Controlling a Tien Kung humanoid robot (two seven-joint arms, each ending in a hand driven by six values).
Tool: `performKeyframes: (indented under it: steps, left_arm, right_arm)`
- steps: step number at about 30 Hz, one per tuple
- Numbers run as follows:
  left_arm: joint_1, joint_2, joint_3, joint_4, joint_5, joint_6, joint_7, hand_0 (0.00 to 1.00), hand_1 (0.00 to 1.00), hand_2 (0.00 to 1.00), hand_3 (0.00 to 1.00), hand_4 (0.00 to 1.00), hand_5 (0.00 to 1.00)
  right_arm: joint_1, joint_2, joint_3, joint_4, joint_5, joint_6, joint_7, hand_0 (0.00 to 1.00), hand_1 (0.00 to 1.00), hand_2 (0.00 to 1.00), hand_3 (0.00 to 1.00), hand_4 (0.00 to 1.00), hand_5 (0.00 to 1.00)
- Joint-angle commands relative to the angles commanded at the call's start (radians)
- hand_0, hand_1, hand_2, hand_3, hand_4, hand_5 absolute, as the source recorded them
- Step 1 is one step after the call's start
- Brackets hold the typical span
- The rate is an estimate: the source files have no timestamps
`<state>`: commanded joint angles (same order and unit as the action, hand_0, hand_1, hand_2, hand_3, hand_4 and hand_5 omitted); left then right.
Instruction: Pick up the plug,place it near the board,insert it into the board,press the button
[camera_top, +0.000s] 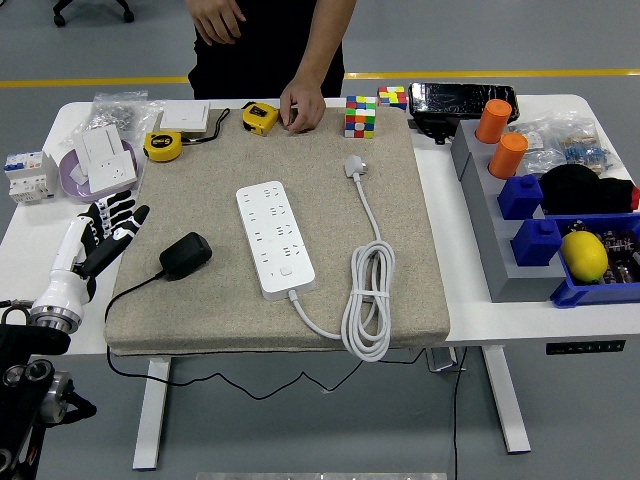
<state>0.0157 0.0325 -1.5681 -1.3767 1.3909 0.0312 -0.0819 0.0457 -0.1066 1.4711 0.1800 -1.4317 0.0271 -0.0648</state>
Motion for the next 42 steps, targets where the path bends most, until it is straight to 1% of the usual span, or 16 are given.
performKeyframes:
  steps: [3,4,9,10,13,16,18,22,25,27,28,31,33,34,38,42]
  left_arm:
    - [0.000,-0.001,0.004,-0.009,-0.099,-0.021,-0.023,0.998,0.998,0.965,0.930,0.998,0.733]
    - [-0.001,0.000,0.004,-0.013,-0.135,-0.027,-0.029,0.998,0.998,0.998,0.998,0.998,0.849]
    - [-0.016,0.002,-0.022,-0.032,-0.276,-0.043,-0.053,0.998,0.998,0.998,0.998,0.998,0.849]
    - [-0.018,0.002,-0.028,-0.035,-0.297,-0.046,-0.055,0.998,0.998,0.998,0.998,0.998,0.998]
    - [-0.021,0.002,-0.035,-0.043,-0.401,-0.066,-0.049,0.998,0.998,0.998,0.998,0.998,0.998]
    - [-0.020,-0.001,-0.039,-0.048,-0.471,-0.073,-0.046,0.998,0.998,0.998,0.998,0.998,0.998]
    - [-0.019,-0.002,-0.044,-0.050,-0.488,-0.075,-0.045,0.998,0.998,0.998,0.998,0.998,0.998]
    - [-0.017,-0.003,-0.057,-0.050,-0.474,-0.071,-0.043,0.998,0.998,0.998,0.998,0.998,0.998]
    - [-0.016,0.001,-0.064,-0.051,-0.417,-0.067,-0.034,0.998,0.998,0.998,0.998,0.998,0.998]
    - [-0.018,0.009,-0.067,-0.050,-0.336,-0.065,-0.019,0.998,0.998,0.998,0.998,0.998,0.998]
    - [-0.020,0.014,-0.064,-0.050,-0.298,-0.067,-0.011,0.998,0.998,0.996,0.998,0.998,0.767]
    - [-0.036,0.030,-0.055,-0.050,-0.168,-0.061,0.009,0.998,0.998,0.996,0.998,0.998,0.767]
    - [-0.057,0.042,-0.044,-0.040,-0.083,-0.057,0.020,0.998,0.998,0.996,0.998,0.998,0.767]
    - [-0.068,0.047,-0.038,-0.034,-0.038,-0.059,0.023,0.998,0.998,0.998,0.997,0.998,0.401]
    - [-0.092,0.049,-0.029,-0.023,0.125,-0.060,0.025,0.998,0.998,0.998,0.997,0.998,0.401]
    - [-0.100,0.049,-0.036,-0.025,0.286,-0.058,0.024,0.998,0.998,0.998,0.998,0.998,0.390]
  right_arm:
    - [0.000,0.000,-0.002,0.000,0.001,-0.001,0.000,0.896,0.852,0.841,0.858,0.998,0.988]
    - [0.000,0.000,-0.002,0.000,0.001,-0.001,0.000,0.895,0.850,0.839,0.856,0.998,0.985]
    - [-0.001,-0.001,-0.005,0.000,0.004,-0.001,-0.001,0.895,0.850,0.839,0.856,0.998,0.985]
    - [-0.001,-0.001,-0.006,0.000,0.005,-0.002,-0.001,0.893,0.846,0.832,0.850,0.998,0.983]
    - [0.000,-0.002,-0.008,0.000,0.009,-0.003,0.000,0.893,0.846,0.832,0.850,0.998,0.983]
    - [0.001,-0.002,-0.006,0.000,0.010,-0.004,0.000,0.891,0.835,0.829,0.849,0.998,0.981]
    - [0.001,-0.002,-0.004,0.000,0.009,-0.005,-0.001,0.891,0.835,0.829,0.849,0.998,0.981]
    - [0.001,-0.001,-0.002,0.000,0.011,-0.006,0.000,0.888,0.833,0.828,0.848,0.998,0.978]
    - [0.002,-0.002,-0.003,0.000,0.014,-0.007,0.001,0.888,0.833,0.828,0.848,0.998,0.978]
    - [0.002,-0.002,-0.002,0.000,0.012,-0.008,0.000,0.888,0.833,0.828,0.848,0.998,0.978]
    - [0.002,-0.003,-0.002,0.000,0.012,-0.008,-0.001,0.886,0.830,0.825,0.846,0.998,0.975]
    - [0.001,-0.004,-0.003,0.000,0.013,-0.008,-0.001,0.886,0.830,0.825,0.846,0.998,0.975]
    - [0.002,-0.006,-0.004,0.000,0.014,-0.008,-0.001,0.886,0.830,0.825,0.846,0.998,0.975]
    - [0.004,-0.007,-0.002,0.000,0.012,-0.009,-0.002,0.879,0.826,0.820,0.845,0.998,0.972]
    - [0.008,-0.008,-0.006,0.000,0.016,-0.012,0.000,0.879,0.826,0.820,0.845,0.998,0.972]
    - [0.008,-0.009,-0.004,0.000,0.015,-0.015,-0.001,0.877,0.825,0.819,0.844,0.998,0.970]
